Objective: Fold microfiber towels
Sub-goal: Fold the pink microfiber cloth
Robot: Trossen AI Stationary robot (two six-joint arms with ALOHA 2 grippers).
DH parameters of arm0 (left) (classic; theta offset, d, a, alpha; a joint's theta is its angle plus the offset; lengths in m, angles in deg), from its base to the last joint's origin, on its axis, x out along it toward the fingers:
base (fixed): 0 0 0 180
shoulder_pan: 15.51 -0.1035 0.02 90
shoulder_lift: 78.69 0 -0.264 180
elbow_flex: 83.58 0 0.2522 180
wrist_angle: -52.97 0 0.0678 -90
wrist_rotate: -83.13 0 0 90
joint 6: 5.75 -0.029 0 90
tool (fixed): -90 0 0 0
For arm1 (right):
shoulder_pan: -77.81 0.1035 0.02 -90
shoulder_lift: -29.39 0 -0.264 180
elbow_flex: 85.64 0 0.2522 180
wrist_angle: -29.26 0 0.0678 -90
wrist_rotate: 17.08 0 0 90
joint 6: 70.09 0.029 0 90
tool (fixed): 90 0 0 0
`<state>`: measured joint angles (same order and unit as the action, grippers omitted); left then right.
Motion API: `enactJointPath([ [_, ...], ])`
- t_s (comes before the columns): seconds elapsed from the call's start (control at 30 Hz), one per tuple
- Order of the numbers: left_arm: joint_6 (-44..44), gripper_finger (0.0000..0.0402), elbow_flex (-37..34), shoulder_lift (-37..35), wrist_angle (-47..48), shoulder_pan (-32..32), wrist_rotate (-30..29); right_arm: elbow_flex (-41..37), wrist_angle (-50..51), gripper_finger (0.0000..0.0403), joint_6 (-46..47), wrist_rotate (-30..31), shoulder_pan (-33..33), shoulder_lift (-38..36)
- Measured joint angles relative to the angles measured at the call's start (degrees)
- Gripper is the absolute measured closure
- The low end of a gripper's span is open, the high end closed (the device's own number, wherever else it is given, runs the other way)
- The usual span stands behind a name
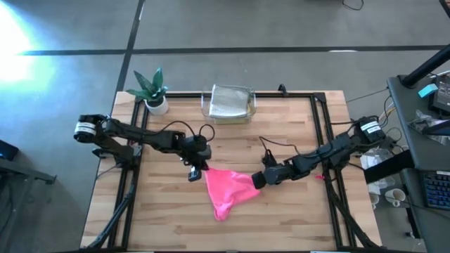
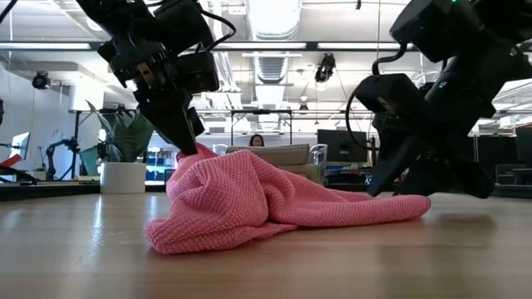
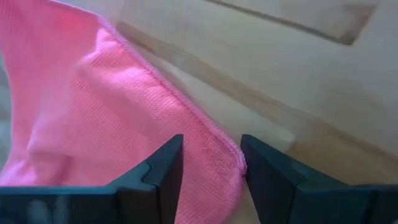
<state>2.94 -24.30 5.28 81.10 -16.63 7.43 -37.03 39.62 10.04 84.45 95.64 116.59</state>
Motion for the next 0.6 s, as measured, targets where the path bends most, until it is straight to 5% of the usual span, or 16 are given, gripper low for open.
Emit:
enactJointPath([
  [0.6, -0.6, 0.0402, 0.0, 0.0, 2.2, 0.0, 0.0, 0.1, 1.3, 0.0384, -1.7, -7.4, 0.0, 0.9],
])
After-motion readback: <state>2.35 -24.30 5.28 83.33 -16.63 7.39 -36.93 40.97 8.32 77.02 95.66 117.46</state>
